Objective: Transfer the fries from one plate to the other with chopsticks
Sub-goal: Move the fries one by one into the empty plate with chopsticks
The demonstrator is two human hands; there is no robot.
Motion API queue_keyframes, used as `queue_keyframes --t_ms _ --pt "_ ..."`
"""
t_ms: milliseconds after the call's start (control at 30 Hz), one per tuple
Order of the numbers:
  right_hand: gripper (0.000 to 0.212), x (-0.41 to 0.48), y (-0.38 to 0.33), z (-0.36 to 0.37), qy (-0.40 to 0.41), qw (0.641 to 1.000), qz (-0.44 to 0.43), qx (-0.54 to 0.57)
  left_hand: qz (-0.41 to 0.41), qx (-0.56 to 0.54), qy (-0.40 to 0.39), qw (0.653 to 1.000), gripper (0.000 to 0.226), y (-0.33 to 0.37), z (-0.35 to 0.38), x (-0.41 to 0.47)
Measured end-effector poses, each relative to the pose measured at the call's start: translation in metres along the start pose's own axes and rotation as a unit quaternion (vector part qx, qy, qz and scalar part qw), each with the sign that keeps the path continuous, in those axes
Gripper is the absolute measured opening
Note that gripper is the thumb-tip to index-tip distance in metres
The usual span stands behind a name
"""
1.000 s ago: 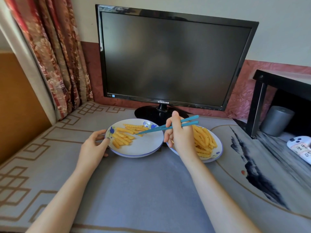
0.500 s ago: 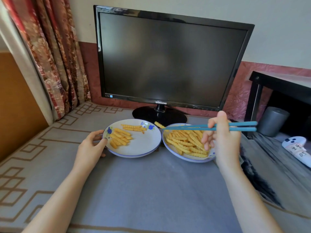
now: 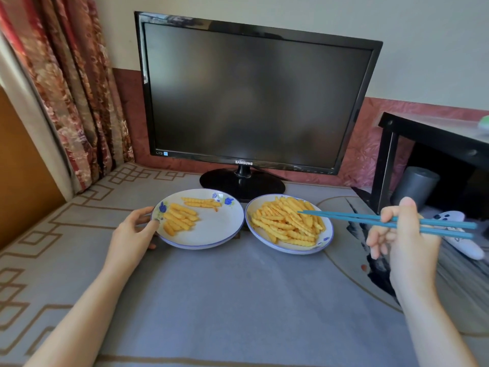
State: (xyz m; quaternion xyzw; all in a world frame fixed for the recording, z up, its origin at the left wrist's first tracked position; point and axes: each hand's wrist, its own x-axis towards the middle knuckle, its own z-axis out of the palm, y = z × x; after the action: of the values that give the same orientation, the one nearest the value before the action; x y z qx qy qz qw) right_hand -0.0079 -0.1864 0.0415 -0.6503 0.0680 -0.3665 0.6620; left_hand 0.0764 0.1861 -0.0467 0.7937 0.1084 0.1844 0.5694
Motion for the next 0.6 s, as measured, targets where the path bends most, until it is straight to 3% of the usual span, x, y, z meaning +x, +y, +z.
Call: queue_keyframes --t_ms 367,600 --pt "0.041 -0.005 -0.009 0.007 -0.027 0.999 -0.033 0.005 0.004 0.002 0.002 1.0 0.033 0.0 0.001 0.0" --pt "0.041 -0.013 -0.006 0.064 -0.13 0.991 -0.008 0.037 0.002 -0.005 0.003 1.0 0.032 0.0 0.0 -0.001"
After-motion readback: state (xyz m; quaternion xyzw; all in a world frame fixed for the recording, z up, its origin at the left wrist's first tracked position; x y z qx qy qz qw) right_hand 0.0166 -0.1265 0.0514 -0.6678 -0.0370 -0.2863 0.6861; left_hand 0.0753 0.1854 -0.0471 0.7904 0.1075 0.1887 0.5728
